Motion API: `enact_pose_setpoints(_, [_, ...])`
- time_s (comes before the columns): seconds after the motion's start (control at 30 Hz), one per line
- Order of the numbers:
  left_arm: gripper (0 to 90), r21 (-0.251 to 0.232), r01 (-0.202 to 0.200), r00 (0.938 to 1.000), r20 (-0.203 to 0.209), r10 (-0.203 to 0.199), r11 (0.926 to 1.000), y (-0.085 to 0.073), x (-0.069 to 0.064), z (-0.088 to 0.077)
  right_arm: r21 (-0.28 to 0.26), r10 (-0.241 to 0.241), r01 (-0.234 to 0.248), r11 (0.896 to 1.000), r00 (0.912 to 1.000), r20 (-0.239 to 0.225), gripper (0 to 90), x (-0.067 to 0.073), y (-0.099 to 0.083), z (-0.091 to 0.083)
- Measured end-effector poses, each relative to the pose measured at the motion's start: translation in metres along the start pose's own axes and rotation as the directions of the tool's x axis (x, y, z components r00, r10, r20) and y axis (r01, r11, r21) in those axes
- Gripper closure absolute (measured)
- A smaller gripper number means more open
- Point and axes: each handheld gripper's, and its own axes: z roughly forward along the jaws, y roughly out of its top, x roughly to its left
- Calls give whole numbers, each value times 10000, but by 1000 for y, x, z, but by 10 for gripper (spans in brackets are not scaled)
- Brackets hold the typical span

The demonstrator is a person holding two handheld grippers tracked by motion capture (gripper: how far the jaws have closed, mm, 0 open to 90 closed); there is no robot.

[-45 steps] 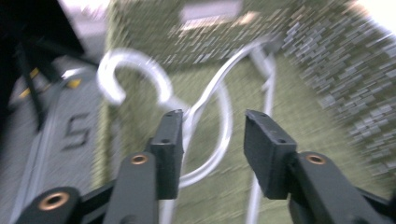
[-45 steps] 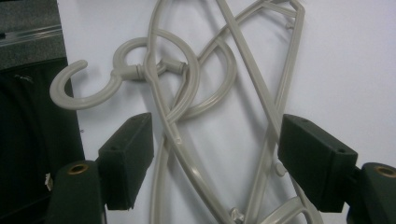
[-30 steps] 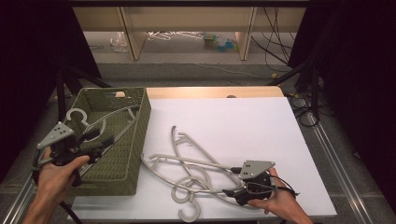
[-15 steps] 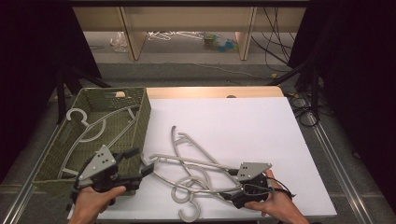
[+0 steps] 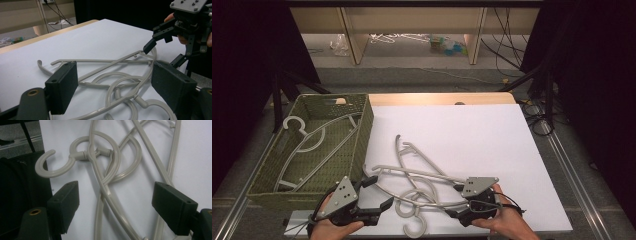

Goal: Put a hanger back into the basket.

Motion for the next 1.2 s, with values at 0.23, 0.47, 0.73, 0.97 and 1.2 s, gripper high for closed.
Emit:
enact_pose_setpoints(0.23, [218, -16, 56, 10000, -23, -56, 10000, -5, 2, 3, 133, -51, 53, 9999, 9999, -142, 241, 1, 0, 6])
enact_pose_setpoints(0.47, [216, 152, -64, 9999, 79, 63, 9999, -7, -2, 5, 766, -36, 59, 9970, 9995, -306, 280, 1, 2, 19])
enact_pose_setpoints(0.73, [172, 132, 46, 9999, -120, -45, 9999, -8, -2, 4, 1584, -84, 188, 9872, 9978, -661, 372, 1, 2, 32])
enact_pose_setpoints(0.97, [166, 103, -19, 9999, 133, 18, 9999, -10, -4, 6, 1915, 42, 137, 9814, 9957, -927, 502, -3, 4, 39])
enact_pose_setpoints(1.2, [167, 240, -168, 9998, 67, 167, 9996, -10, -5, 5, 2172, 4, 212, 9759, 9951, -988, 596, -2, 7, 47])
